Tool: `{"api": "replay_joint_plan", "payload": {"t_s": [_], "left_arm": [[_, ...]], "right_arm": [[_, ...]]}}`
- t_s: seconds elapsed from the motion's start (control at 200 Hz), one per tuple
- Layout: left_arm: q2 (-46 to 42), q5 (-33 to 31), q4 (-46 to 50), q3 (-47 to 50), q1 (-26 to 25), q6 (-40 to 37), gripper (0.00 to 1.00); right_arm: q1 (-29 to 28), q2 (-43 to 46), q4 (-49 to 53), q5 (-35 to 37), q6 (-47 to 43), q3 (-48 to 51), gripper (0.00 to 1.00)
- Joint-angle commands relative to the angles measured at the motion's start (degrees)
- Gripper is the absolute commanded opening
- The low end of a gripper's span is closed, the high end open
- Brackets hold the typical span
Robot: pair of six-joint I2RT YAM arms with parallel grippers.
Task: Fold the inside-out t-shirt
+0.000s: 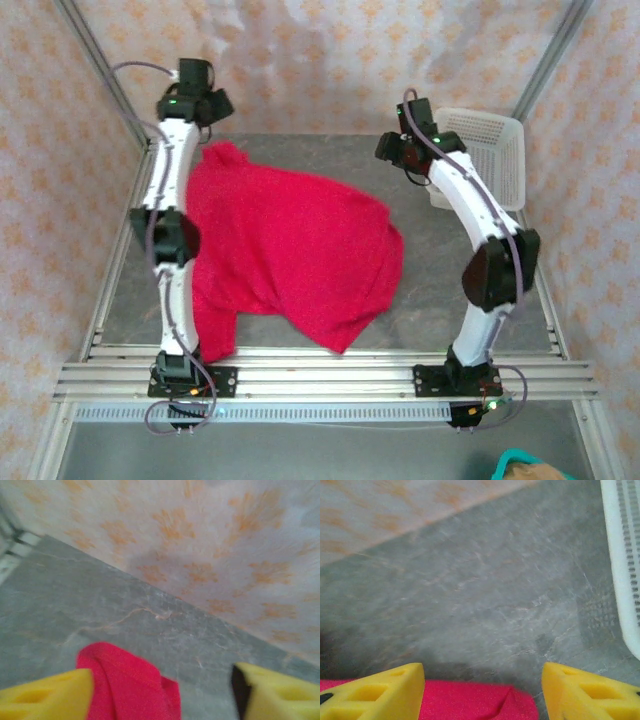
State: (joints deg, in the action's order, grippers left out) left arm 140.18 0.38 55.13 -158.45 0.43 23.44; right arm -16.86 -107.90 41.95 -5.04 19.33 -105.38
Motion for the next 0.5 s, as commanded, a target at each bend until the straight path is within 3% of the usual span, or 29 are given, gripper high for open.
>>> {"api": "replay_joint_plan", "payload": {"t_s": [0.0, 0.04, 0.1, 0.2, 0.265, 0.495], "left_arm": [[4.72, -5.79, 21.16, -19.6, -0.95, 0.15, 1.0], [2.53, -7.08, 22.65, -16.5, -0.95, 1.36, 1.0], [-4.68, -8.29, 20.43, -2.79, -1.33, 2.41, 1.0], [-22.65, -4.99, 3.07, 34.08, -2.21, 3.62, 1.0], [-32.55, -1.16, -5.4, 50.94, -2.36, 5.57, 1.0], [-46.24, -0.04, -7.67, 76.99, -2.27, 6.87, 1.0]], "right_arm": [[-0.83, -2.1, 3.58, 3.21, 0.64, -4.74, 0.65], [-1.64, -2.4, 2.6, 2.4, 0.54, -3.47, 0.65], [-2.95, -2.25, 0.2, 0.97, 0.87, -0.86, 0.65], [-4.85, -3.61, -3.11, -3.4, 1.49, 1.41, 0.64], [-6.34, -5.66, -3.16, -5.74, 1.42, 1.06, 0.63], [-8.27, -12.35, -2.05, -15.59, 0.62, 2.64, 0.55]]}}
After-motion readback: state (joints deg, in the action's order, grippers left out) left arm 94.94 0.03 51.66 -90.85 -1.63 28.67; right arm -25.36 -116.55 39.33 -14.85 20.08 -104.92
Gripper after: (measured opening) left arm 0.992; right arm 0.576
